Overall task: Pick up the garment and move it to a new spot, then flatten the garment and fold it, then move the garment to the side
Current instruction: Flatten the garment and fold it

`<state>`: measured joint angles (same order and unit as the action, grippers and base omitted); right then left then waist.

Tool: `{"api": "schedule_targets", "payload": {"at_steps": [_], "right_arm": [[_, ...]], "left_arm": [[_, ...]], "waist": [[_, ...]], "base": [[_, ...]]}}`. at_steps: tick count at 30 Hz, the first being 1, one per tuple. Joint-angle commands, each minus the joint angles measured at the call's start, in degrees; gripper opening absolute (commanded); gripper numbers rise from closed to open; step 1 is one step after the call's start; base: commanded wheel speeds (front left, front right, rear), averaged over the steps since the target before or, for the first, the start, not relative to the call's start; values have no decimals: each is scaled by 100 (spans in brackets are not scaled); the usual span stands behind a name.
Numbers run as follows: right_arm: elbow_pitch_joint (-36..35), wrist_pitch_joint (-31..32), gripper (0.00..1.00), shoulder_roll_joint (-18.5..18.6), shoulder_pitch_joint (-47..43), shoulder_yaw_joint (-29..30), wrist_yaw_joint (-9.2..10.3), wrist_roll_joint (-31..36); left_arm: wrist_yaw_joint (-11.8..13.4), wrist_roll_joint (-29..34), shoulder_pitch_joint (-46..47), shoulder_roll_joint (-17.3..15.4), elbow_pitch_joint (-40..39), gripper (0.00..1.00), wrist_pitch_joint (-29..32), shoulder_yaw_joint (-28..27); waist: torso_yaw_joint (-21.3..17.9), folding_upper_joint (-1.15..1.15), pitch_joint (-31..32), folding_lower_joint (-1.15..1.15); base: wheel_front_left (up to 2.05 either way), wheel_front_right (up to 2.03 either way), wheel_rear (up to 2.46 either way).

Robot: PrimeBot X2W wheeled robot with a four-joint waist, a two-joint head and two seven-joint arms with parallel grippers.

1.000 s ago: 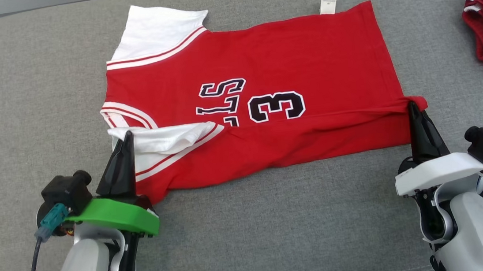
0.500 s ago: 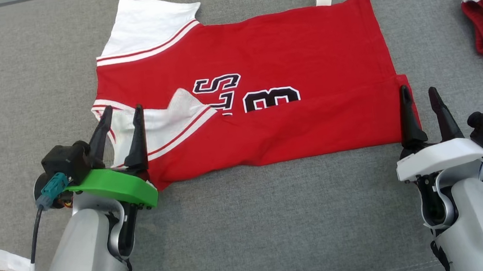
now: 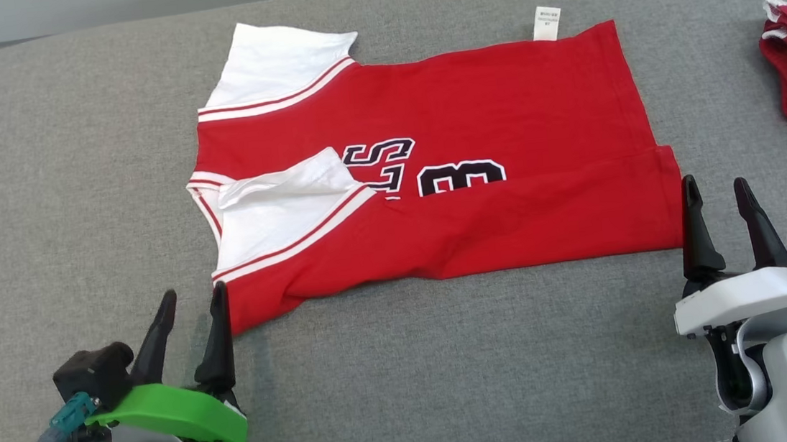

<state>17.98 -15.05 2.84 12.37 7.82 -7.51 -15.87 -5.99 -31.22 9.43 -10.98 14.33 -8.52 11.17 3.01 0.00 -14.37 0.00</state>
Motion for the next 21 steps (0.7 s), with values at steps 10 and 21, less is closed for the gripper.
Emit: {"api": "schedule_targets", "payload": {"at_steps": [10, 21], "right_arm": [[59, -17, 100, 12, -83, -160, 5, 167], [267, -17, 100, 12, 52, -228, 6, 367]], "left_arm": [[369, -832, -311, 189, -20, 100, 1223, -160], [637, -1052, -12, 242, 465, 42, 1642, -218]], "waist": [[-28, 0, 149, 0], [-213, 0, 18, 0]], "base": [[0, 0, 0], [0, 0, 0]]}}
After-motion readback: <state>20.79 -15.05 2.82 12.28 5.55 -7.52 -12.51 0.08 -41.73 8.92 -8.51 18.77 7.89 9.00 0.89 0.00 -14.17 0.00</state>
